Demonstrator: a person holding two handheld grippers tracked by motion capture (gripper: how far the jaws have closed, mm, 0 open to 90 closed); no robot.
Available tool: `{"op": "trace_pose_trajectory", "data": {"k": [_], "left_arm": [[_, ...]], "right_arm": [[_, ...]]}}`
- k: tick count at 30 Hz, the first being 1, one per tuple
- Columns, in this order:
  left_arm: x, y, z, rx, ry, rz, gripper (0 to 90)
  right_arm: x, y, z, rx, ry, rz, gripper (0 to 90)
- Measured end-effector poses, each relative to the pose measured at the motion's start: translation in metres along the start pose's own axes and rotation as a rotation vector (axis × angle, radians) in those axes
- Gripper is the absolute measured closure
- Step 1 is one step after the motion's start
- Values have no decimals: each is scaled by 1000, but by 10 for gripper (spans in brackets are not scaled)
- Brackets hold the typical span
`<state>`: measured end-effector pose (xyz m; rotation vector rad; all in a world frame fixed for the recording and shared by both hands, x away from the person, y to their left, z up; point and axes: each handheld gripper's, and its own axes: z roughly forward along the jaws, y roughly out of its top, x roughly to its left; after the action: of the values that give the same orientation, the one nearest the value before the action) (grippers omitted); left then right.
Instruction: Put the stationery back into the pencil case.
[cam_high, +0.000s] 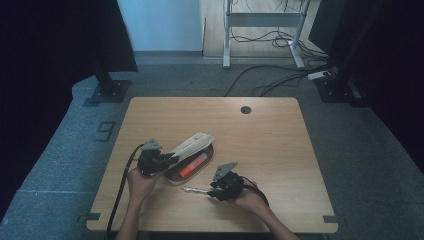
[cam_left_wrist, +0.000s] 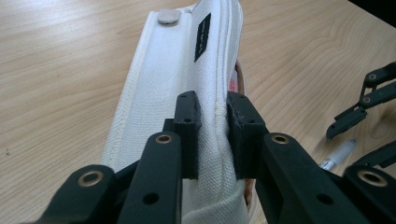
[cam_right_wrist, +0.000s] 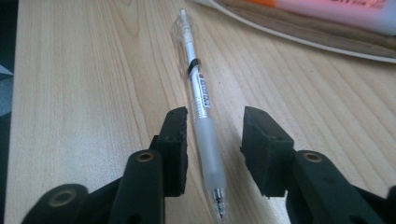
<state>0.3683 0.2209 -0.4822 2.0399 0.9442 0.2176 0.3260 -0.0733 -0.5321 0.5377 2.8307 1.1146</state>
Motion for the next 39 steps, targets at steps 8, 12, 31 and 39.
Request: {"op": "trace_pose_trajectory", "data": {"k": [8, 12, 31, 39], "left_arm": [[0, 0, 0, 0, 3, 7, 756], [-1, 0, 0, 1, 4, 9, 756], [-1, 0, -1, 2, 6, 12, 761], [-1, 0, -1, 2, 7, 13, 761]], "right_arm": [[3, 0, 5, 5, -11, -30, 682], [7, 1, 8, 13, -21, -47, 725], [8, 4, -2, -23, -33, -21, 787], [3, 4, -19, -56, -54, 3, 788]]}}
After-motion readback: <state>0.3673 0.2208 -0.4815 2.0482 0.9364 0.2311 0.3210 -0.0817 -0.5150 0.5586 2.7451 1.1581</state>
